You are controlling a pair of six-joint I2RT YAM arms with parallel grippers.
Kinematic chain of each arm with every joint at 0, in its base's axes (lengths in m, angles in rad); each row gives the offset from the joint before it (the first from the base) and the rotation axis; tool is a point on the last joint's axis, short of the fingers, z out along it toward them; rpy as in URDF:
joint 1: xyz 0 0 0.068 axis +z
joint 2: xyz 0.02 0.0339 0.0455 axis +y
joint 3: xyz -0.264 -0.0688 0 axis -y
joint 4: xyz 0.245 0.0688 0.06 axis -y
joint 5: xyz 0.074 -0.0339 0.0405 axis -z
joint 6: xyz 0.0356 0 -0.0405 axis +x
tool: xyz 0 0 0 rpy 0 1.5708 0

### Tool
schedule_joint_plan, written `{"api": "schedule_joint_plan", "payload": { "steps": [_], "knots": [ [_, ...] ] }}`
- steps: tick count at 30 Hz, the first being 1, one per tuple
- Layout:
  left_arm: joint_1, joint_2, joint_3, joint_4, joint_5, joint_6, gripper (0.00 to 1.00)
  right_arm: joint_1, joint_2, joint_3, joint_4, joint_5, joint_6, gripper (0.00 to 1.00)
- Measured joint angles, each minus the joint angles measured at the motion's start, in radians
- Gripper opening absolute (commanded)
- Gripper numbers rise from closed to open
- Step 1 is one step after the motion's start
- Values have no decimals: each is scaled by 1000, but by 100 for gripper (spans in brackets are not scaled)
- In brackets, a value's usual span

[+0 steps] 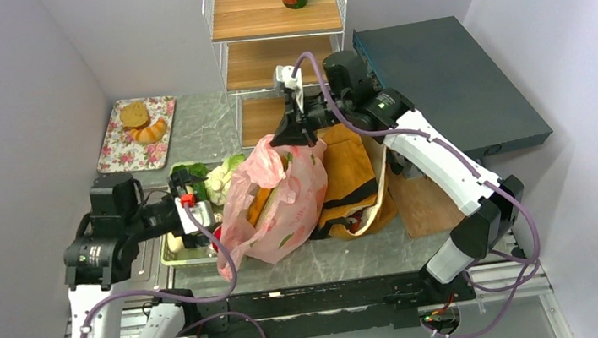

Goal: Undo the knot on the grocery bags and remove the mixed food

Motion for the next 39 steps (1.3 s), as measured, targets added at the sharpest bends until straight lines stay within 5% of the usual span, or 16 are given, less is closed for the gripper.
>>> {"api": "schedule_joint_plan", "payload": {
  "steps": [3,7,13,19,25,29,39],
  "knots": [
    [-20,39,113,-47,48,29,81,32,1,-1,-14,1,-26,0],
    [-191,106,143,0,44,-32,40,53,-3,-33,-19,5,-59,0],
    [-570,141,-79,184,-167,-73,30,84,-22,-154,-28,35,-97,0],
    [-674,287,-269,348,-360,-37,45,101,-93,-286,-27,65,-96,0],
    [-862,284,-361,401,-401,29,78,101,-172,-346,-6,109,-88,0],
    [-885,301,-360,473,-428,-51,76,99,-188,-378,36,138,-76,0],
    [-725,402,-276,648,-591,-364,71,97,-283,-557,203,260,57,0]
  ]
}}
